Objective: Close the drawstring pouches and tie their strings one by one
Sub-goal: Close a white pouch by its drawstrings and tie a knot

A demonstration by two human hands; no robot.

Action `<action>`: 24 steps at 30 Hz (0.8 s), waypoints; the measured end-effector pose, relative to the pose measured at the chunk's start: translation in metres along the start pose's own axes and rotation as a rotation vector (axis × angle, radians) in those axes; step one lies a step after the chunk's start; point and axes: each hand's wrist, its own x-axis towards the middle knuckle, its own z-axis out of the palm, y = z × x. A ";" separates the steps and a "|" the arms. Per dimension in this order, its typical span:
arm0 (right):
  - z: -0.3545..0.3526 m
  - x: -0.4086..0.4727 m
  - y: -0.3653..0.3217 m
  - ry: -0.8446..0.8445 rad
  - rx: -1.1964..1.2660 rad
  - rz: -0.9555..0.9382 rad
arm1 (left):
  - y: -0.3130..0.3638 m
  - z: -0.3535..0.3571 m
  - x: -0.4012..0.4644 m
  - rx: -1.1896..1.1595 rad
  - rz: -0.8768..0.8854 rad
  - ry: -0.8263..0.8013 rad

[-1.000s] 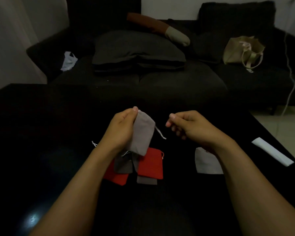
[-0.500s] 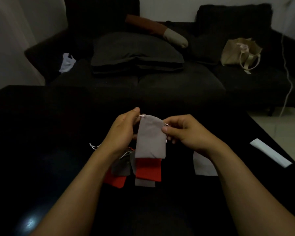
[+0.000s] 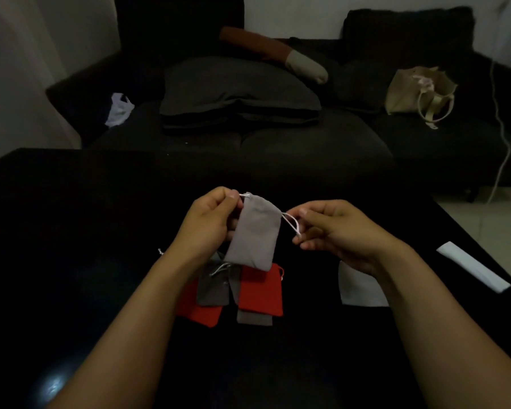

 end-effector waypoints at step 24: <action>-0.001 0.004 0.002 0.016 -0.249 0.050 | 0.007 -0.002 -0.006 -0.088 -0.007 -0.146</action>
